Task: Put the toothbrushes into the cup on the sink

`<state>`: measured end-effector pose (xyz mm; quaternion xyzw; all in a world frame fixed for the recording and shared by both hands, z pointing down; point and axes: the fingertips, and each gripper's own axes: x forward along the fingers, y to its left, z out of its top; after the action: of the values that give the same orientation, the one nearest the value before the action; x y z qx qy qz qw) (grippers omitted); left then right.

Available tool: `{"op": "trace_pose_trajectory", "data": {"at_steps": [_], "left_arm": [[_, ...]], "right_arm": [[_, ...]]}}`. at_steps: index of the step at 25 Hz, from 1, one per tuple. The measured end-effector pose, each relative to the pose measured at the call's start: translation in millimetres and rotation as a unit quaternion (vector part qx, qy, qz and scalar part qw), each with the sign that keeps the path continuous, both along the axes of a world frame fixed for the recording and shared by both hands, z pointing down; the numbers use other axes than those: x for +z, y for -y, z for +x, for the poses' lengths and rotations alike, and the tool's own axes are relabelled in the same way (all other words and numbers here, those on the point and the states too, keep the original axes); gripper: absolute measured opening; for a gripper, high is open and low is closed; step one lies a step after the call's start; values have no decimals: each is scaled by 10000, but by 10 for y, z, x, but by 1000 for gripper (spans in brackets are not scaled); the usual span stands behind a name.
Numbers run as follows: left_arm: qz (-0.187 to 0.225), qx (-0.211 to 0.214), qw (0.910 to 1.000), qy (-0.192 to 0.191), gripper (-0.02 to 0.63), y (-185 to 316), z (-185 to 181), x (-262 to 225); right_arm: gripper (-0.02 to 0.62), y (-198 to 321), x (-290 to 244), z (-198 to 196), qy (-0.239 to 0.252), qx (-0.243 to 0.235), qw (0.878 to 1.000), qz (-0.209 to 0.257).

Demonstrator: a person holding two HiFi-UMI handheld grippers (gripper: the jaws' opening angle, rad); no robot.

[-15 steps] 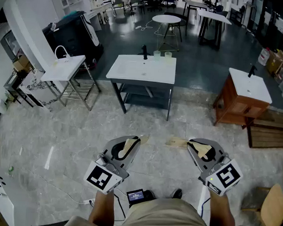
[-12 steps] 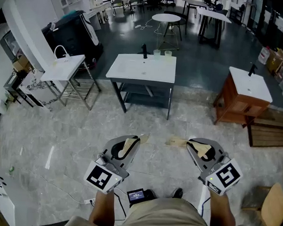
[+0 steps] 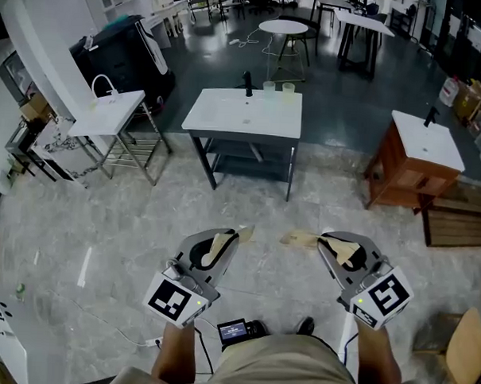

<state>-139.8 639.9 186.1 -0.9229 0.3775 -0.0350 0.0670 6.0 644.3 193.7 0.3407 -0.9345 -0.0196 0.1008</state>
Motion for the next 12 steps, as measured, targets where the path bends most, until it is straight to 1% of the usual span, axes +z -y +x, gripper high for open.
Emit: {"op": "trace_pose_trajectory", "data": {"at_steps": [4,7,12], "left_arm": [[5,41,10000,-47,32,15,-105,22],[-7,83,10000,-21,32,1,-168,92],[-30,129,9998,-130,32,83,-116,113]], "right_arm": [[32,27,-25,-81,183,102,9998,8],[34,18,-8,-95,224,223,9995,32],[33,134,3,14,196,363,9991,2]]}}
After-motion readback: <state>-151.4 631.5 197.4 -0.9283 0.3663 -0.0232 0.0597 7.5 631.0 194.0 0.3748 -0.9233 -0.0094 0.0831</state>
